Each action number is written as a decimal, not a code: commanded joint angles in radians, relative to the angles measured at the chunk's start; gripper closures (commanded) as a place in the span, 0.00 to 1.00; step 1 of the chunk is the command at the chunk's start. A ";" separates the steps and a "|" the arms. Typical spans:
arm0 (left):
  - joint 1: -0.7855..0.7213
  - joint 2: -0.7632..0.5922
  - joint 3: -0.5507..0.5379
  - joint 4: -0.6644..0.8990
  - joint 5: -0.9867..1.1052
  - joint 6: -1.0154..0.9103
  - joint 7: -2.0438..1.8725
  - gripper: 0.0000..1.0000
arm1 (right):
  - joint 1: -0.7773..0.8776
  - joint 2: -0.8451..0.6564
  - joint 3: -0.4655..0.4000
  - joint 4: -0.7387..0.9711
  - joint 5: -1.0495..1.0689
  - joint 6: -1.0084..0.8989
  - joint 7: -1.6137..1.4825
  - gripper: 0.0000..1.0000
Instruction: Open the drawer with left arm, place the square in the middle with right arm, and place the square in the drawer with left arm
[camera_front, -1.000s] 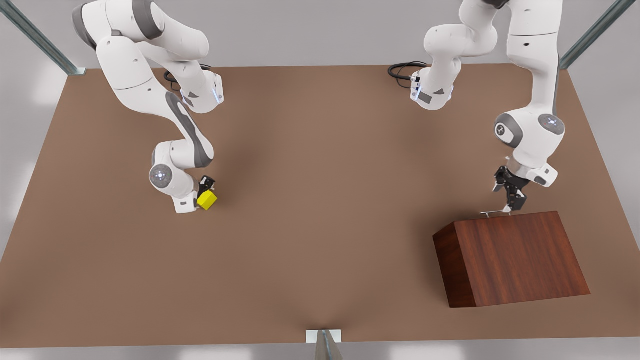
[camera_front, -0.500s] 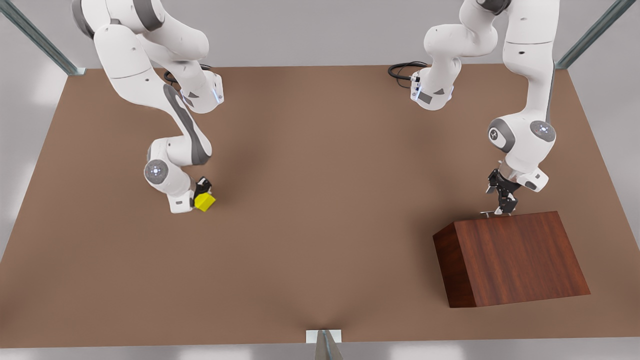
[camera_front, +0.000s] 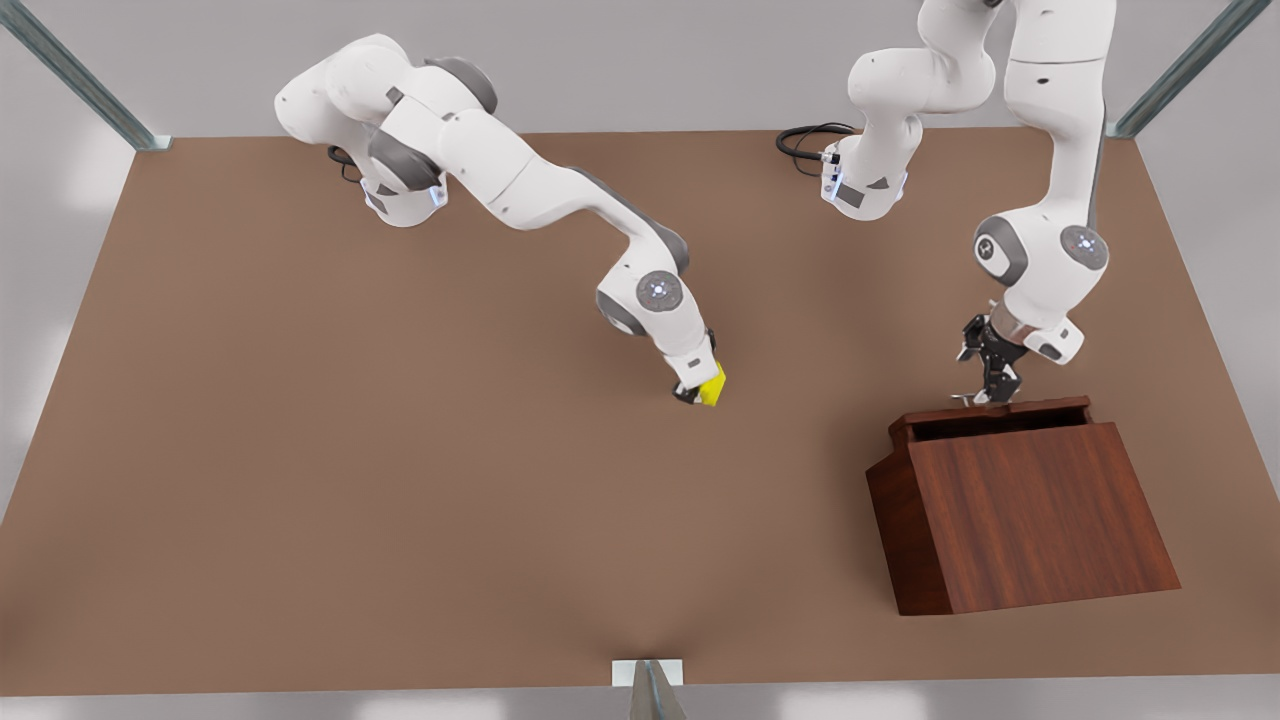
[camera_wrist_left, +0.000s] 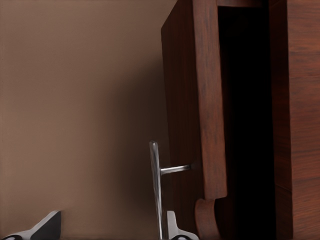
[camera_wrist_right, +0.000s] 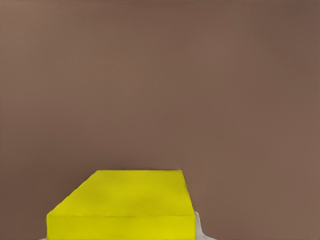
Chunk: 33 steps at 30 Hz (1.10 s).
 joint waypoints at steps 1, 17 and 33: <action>-0.001 -0.005 0.000 -0.009 0.000 0.000 0.000 0.00 | 0.000 0.000 0.000 -0.002 -0.004 0.002 0.003 0.36; -0.001 -0.131 0.042 -0.145 0.000 -0.001 -0.012 0.00 | 0.003 -0.023 -0.014 -0.082 -0.069 -0.003 0.328 0.00; -0.202 -0.093 0.098 0.528 0.075 -0.848 0.577 0.00 | -0.708 -0.730 0.000 -0.294 -0.079 -0.638 0.165 0.00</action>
